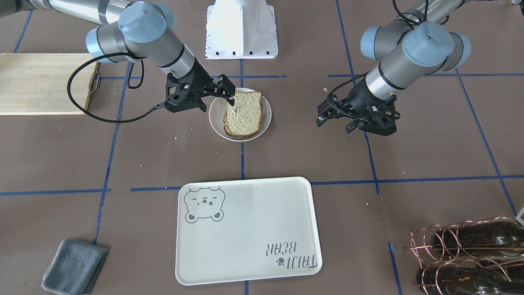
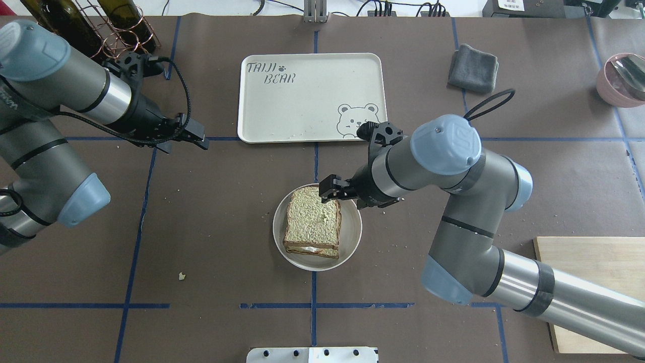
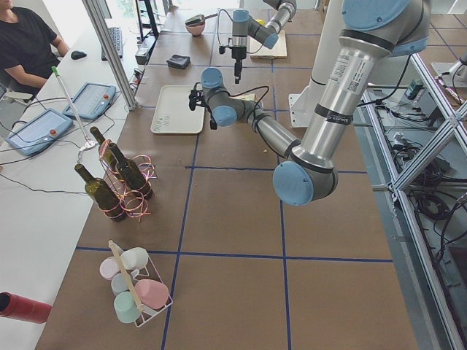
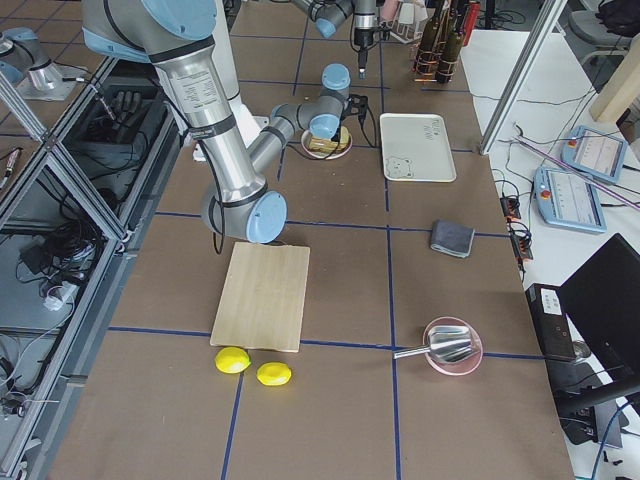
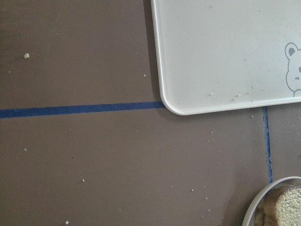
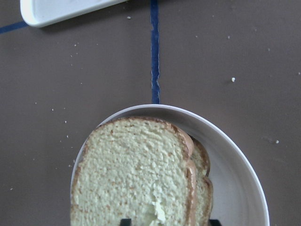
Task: Make sandwich and place on tray
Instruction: 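Open and withdraw the right gripper while the left gripper reaches the plate rim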
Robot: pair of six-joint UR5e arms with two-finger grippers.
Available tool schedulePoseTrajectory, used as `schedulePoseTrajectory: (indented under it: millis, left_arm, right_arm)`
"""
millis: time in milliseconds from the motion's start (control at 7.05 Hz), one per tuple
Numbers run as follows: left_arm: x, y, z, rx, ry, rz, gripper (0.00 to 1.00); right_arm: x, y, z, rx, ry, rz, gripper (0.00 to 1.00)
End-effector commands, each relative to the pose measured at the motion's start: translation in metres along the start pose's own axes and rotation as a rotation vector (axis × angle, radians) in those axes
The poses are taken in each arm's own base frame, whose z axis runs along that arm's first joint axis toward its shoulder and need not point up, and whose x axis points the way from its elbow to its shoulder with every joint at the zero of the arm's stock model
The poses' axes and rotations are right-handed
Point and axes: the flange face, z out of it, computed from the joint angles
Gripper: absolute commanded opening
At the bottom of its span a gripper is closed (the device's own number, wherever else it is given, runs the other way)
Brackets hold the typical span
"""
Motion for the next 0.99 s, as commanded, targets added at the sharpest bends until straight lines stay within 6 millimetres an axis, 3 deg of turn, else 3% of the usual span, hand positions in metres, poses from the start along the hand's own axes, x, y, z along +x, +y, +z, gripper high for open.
schedulePoseTrajectory:
  millis: [0, 284, 568, 851]
  left_arm:
    - [0.050, 0.039, 0.039, 0.010, 0.003, -0.072, 0.89]
    - [0.077, 0.093, 0.099, -0.004, -0.038, -0.070, 0.83]
    - [0.093, 0.136, 0.143, -0.050, -0.066, -0.063, 0.68]
    - [0.097, 0.134, 0.155, -0.058, -0.075, -0.070, 0.52]
  right_arm:
    - [0.033, -0.052, -0.048, 0.032, 0.101, 0.007, 1.00]
    - [0.065, -0.085, -0.072, 0.018, 0.255, -0.139, 1.00]
    - [0.103, -0.095, -0.086, 0.014, 0.295, -0.217, 1.00]
    - [0.109, -0.097, -0.089, 0.019, 0.294, -0.225, 1.00]
